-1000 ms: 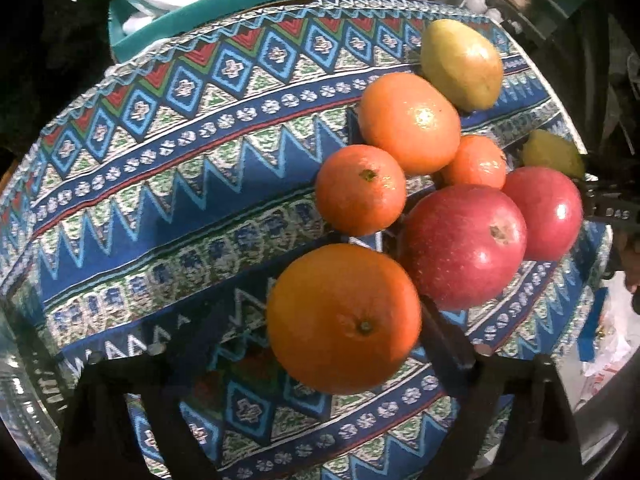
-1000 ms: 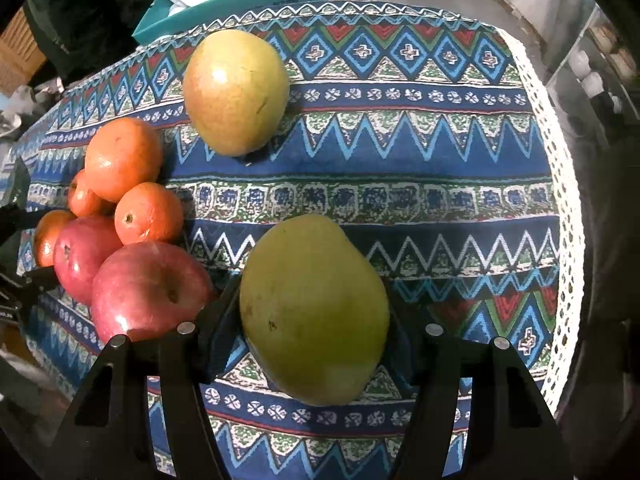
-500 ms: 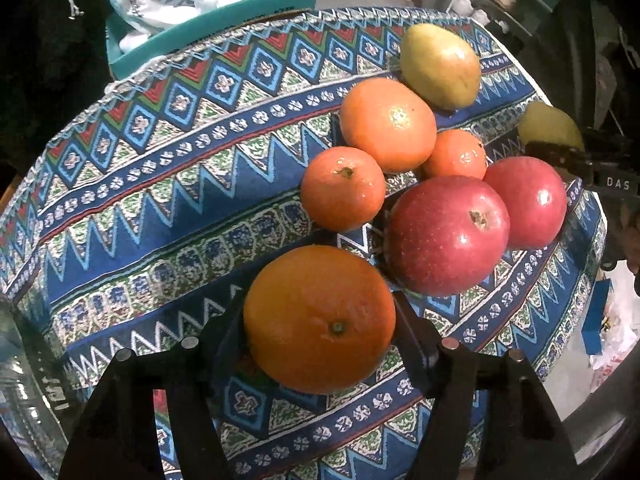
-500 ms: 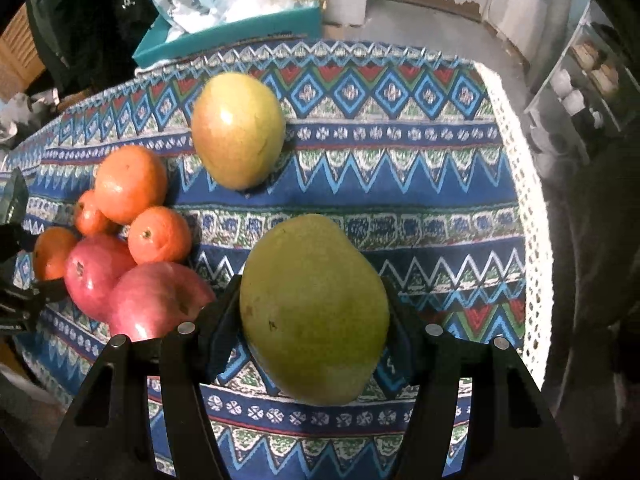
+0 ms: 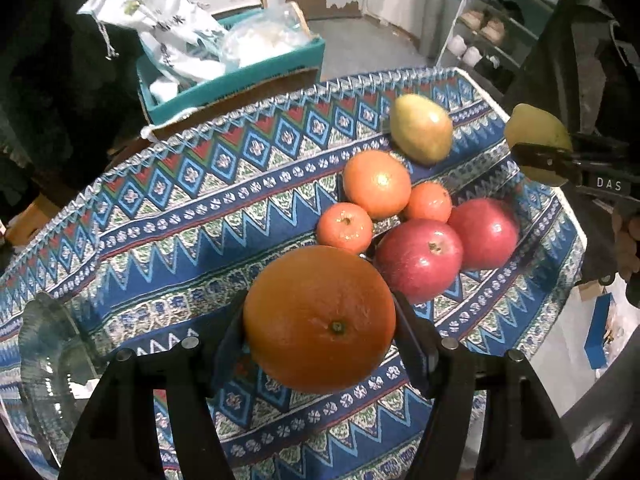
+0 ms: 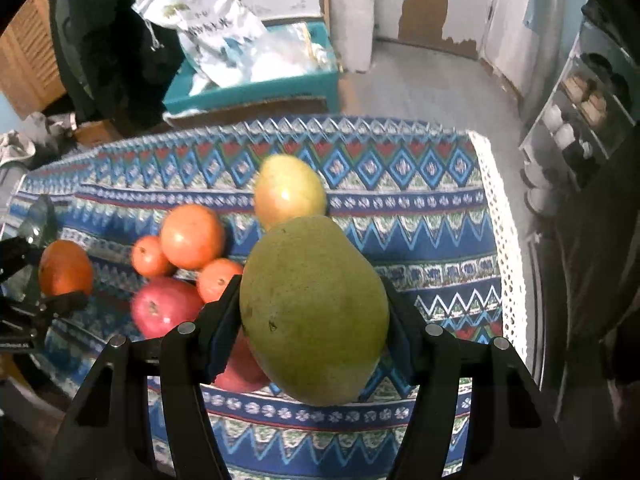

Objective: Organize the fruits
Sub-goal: 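Close the left tool on the orange while the right tool grasps the mango, lifting both, then lower the orange into the glass bowl with the left tool while the right tool places the mango beside it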

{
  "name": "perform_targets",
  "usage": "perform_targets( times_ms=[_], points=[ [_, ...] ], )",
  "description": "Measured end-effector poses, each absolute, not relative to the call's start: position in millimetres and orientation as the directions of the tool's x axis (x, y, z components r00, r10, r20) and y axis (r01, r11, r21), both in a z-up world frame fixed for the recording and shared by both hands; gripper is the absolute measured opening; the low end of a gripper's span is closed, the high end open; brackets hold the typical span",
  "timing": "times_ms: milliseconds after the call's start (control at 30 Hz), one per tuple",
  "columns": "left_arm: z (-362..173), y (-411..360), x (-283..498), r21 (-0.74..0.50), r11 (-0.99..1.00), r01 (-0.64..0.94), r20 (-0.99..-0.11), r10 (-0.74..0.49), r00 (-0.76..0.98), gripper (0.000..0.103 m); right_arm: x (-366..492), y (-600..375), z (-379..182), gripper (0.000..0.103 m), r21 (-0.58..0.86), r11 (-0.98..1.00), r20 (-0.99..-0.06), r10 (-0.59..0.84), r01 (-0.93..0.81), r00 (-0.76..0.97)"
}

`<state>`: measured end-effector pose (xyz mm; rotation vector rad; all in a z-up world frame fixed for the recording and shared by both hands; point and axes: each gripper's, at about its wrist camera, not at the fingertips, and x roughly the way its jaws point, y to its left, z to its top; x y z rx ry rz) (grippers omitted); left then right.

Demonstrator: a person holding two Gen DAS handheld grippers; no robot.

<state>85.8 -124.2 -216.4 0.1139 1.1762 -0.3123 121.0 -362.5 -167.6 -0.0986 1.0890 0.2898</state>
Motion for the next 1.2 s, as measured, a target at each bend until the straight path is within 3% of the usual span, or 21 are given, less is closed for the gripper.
perform_targets(
  times_ms=[600, 1200],
  points=[
    [-139.2, -90.0, 55.5, -0.093, 0.963, 0.253, -0.851, -0.209, 0.482, 0.07, 92.7, -312.8, -84.5, 0.064, 0.082, 0.928, -0.787, 0.284, -0.364, 0.547],
    [-106.9, -30.8, 27.5, -0.107, 0.975, 0.192, -0.811, -0.198, 0.55, 0.07, 77.5, -220.3, -38.5, 0.064, 0.134, 0.849, -0.727, 0.435, -0.512, 0.531]
  ],
)
